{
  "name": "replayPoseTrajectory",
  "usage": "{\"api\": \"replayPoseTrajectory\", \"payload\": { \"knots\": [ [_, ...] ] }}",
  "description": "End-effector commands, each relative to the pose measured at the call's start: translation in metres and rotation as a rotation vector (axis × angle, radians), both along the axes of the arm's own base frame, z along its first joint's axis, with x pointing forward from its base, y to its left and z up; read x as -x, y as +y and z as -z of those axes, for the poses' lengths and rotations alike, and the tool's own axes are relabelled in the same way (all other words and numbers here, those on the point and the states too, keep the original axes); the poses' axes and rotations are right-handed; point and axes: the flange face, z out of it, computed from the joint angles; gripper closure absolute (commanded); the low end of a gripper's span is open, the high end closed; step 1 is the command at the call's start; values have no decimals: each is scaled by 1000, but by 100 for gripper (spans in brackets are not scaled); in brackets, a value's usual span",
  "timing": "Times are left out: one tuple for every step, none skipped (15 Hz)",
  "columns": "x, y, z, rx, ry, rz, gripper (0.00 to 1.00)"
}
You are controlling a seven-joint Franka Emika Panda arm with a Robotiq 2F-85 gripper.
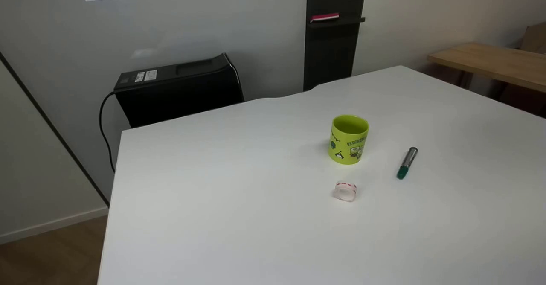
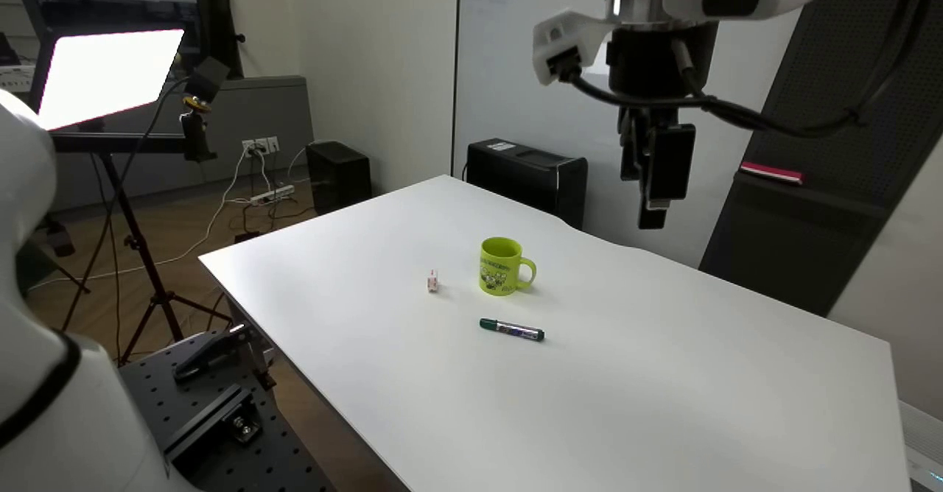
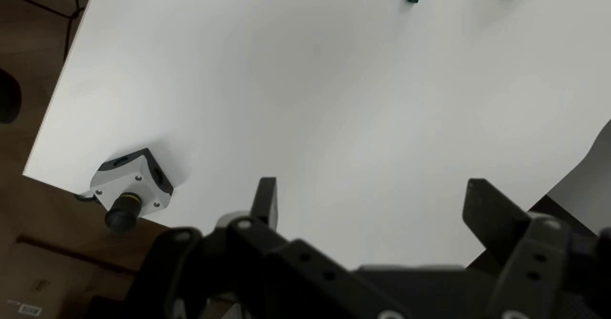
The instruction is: Put the marker inside the yellow mug
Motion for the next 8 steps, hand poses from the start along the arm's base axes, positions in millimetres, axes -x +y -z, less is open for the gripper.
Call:
{"api": "replayPoseTrajectory", "payload": {
  "knots": [
    [-32,14,29,-9,19,87,0],
    [-38,15,38,-6,32,99,0],
    [-44,18,47,-4,48,109,0],
    [-50,20,55,-3,63,119,0],
    [-56,21,65,0,82,127,0],
    [-62,22,71,7,98,133,0],
    [-68,21,79,16,115,136,0],
    [-77,27,89,22,130,138,0]
  ]
}}
